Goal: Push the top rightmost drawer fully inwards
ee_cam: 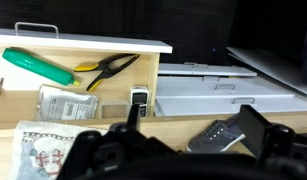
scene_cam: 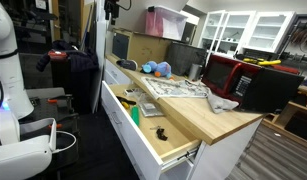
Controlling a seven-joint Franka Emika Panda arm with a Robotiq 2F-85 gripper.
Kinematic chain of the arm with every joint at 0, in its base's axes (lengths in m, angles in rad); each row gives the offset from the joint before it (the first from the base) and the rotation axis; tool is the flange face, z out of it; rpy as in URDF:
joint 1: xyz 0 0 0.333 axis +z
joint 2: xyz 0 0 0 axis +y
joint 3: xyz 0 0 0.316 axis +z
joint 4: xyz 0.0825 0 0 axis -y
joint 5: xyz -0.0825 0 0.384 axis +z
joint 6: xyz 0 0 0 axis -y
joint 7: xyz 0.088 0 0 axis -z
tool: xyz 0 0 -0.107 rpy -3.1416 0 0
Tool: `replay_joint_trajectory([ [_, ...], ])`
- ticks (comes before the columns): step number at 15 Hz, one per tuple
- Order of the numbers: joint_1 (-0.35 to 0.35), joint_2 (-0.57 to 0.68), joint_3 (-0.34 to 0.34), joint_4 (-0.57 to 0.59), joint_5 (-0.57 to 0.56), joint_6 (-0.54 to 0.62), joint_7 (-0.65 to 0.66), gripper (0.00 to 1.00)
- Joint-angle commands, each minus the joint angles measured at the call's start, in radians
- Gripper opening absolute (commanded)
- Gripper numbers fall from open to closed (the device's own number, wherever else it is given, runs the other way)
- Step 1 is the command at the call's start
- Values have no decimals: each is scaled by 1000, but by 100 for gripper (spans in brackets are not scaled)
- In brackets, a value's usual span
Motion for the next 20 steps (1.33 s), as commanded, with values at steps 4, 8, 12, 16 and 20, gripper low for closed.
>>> replay_joint_trajectory([
  [4,-19,43,108,-161,-26,280,235,100],
  [8,-23,53,135,-276,-65,403,330,100],
  [12,-46,72,145,-361,-140,467,407,100],
  [16,-71,96,147,-423,-217,482,482,100],
  [20,-87,118,135,-476,-270,474,525,100],
])
